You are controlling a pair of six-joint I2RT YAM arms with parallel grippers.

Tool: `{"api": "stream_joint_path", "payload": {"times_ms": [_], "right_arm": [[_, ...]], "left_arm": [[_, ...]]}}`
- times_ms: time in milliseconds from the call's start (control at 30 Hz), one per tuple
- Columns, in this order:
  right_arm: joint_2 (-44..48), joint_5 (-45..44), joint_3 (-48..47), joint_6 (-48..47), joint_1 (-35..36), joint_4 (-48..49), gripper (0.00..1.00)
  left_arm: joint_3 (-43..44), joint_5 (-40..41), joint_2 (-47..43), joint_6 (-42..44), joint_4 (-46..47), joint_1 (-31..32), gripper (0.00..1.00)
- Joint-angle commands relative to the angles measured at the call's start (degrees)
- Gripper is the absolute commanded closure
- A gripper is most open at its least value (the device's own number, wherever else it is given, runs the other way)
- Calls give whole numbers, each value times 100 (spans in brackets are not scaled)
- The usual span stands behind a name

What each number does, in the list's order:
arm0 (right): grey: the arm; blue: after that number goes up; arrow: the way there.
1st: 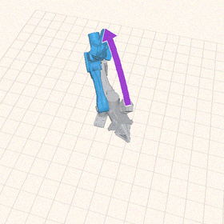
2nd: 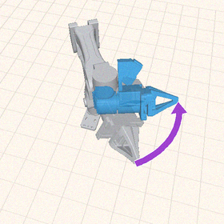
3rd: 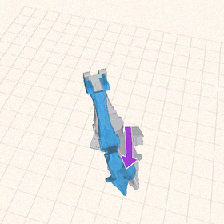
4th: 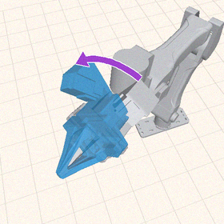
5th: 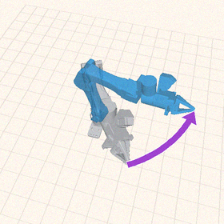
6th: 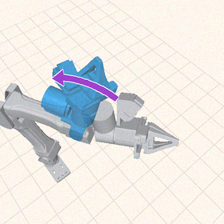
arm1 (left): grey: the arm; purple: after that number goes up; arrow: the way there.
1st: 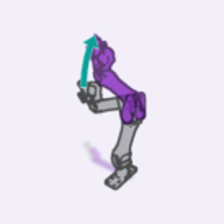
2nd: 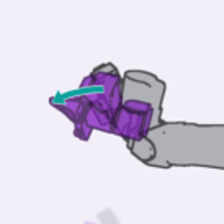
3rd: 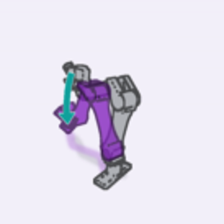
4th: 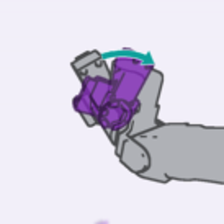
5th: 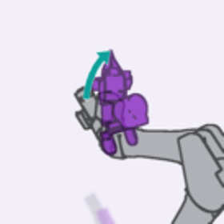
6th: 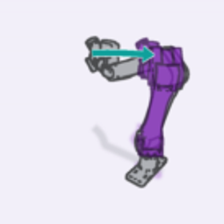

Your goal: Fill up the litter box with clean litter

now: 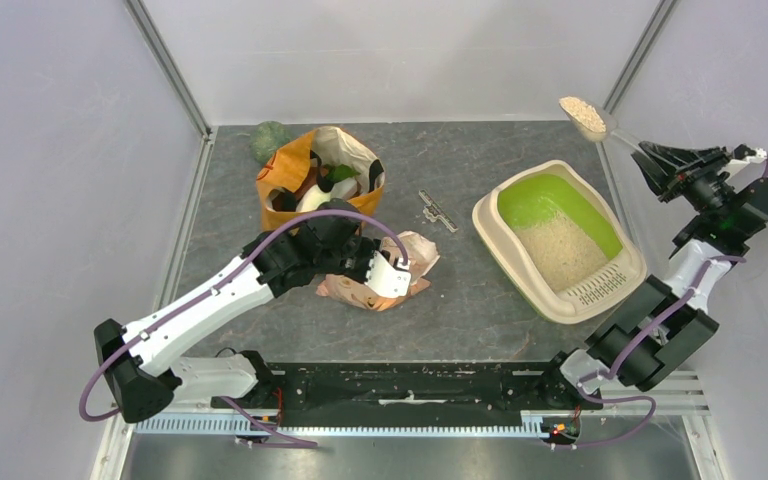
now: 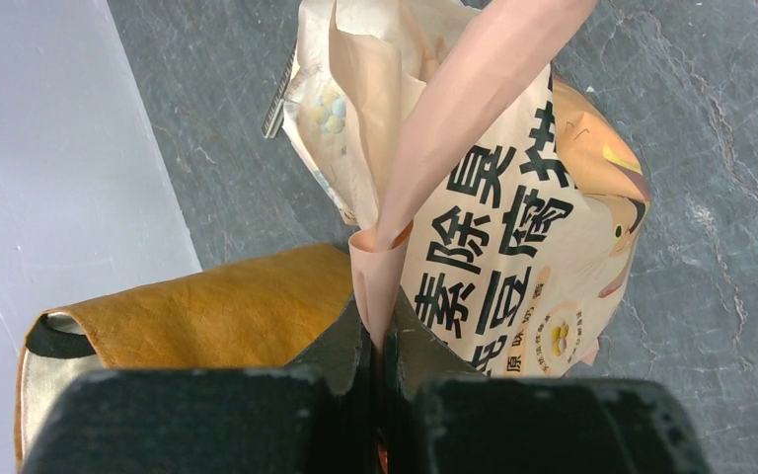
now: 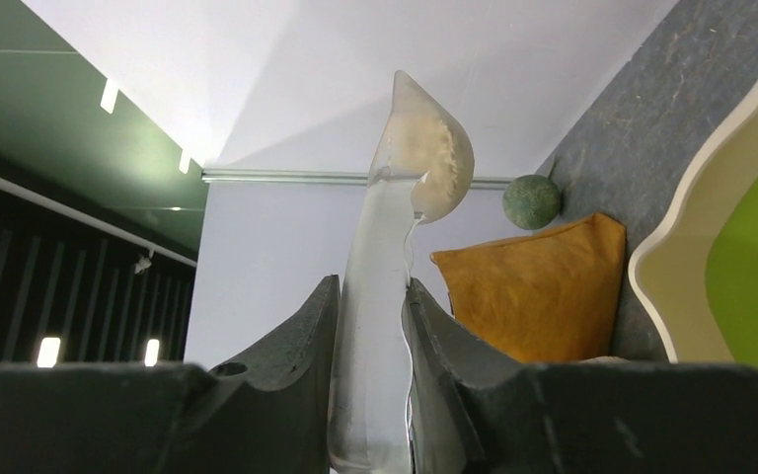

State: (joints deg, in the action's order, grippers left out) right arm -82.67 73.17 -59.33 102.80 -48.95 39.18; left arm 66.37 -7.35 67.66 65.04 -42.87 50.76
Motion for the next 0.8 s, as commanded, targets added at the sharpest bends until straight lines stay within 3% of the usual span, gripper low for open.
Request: {"api": "stream_joint_path", "payload": {"times_ms": [0,167,500,533,633,767], "right_arm": [[460,-377,-257,-1092,-203,-1182,100],[563,175,321,260,-605,599,100],[1232,1489,1590,17,-1772,907,100],[1206,1628,1619,183,-1920,1260,100],[687,1970,1554,2423,-2198,4511,100],[360,1965,1416,2452,-2304,4555,100]], "left_arm": [[-69,-86,-147,232,355,39,98],[-115,-65,-198,251,354,21,98],[-141,-74,-182,348,457,13,98],[-142,-73,-175,345,457,13,98],[-142,-92,-160,332,451,5,98],[-152,-110,-165,310,491,10,98]]}}
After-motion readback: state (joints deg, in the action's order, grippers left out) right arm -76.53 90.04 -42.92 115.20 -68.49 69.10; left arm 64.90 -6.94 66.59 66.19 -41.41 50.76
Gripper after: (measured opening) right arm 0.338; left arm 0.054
